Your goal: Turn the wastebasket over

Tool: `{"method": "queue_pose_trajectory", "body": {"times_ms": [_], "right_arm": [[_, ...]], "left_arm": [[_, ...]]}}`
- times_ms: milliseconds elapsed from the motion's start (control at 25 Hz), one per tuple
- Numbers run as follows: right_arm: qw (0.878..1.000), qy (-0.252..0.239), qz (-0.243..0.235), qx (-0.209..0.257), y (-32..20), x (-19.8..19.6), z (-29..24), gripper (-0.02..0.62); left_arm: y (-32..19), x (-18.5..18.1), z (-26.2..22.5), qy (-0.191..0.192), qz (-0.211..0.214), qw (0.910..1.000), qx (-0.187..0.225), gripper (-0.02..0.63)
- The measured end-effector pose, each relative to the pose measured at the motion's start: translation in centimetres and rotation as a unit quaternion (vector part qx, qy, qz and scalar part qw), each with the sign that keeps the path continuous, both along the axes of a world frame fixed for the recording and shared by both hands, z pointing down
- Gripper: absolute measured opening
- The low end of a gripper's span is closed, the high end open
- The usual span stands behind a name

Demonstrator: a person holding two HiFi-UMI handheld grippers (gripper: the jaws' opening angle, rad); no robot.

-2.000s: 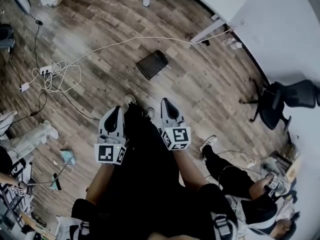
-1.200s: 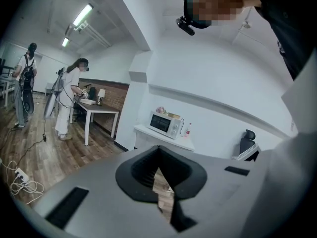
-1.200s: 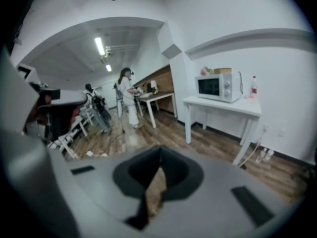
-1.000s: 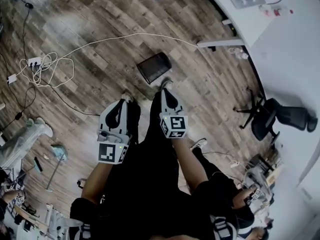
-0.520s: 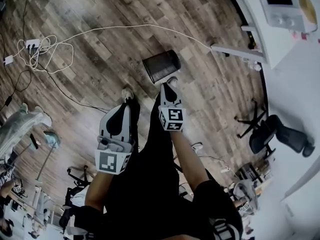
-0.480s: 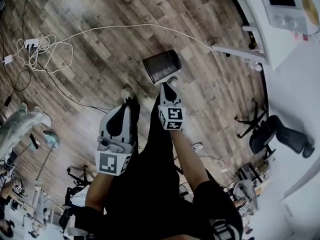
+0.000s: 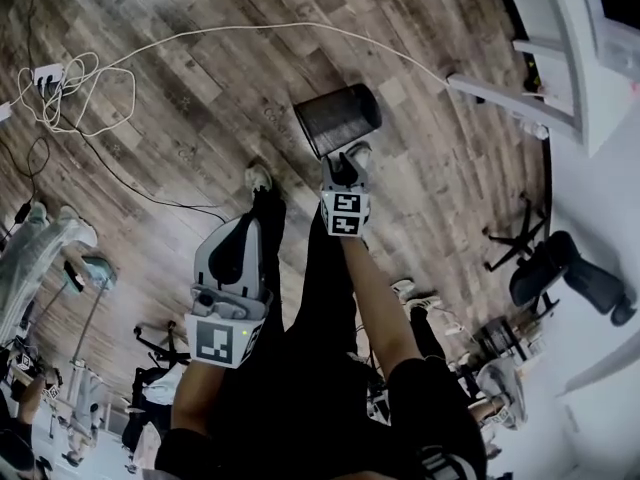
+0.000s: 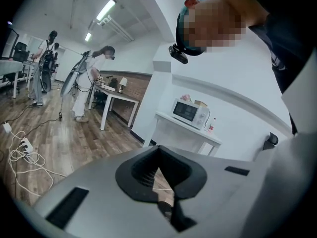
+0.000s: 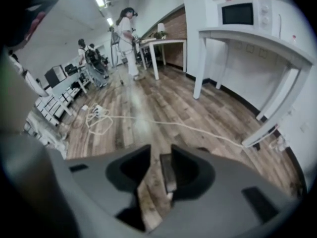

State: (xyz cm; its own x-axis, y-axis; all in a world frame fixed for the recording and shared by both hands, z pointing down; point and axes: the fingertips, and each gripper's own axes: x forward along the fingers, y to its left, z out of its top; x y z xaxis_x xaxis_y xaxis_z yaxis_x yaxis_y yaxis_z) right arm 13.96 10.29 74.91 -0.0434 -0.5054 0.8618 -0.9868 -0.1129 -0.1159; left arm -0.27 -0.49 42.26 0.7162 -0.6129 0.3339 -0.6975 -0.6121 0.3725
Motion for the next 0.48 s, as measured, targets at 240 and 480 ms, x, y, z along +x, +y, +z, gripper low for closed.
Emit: {"method": "queue_pose_trajectory", "body": {"times_ms": [240,480], "right_arm": [[0.998,0.018,-0.012,-0.066,2.6,-0.7,8.8,0.191],[0.993,0.024,-0.008,-0.119,4.9,-1.5,16.2,0.224]], "left_arm": [[-0.1,-2.0,4.6,-0.017,-0.004,0.9998,-0.01,0.034],[0.4,-2.7,8.0,-0.024,-0.003,0.9995,-0.019,0.034]]}}
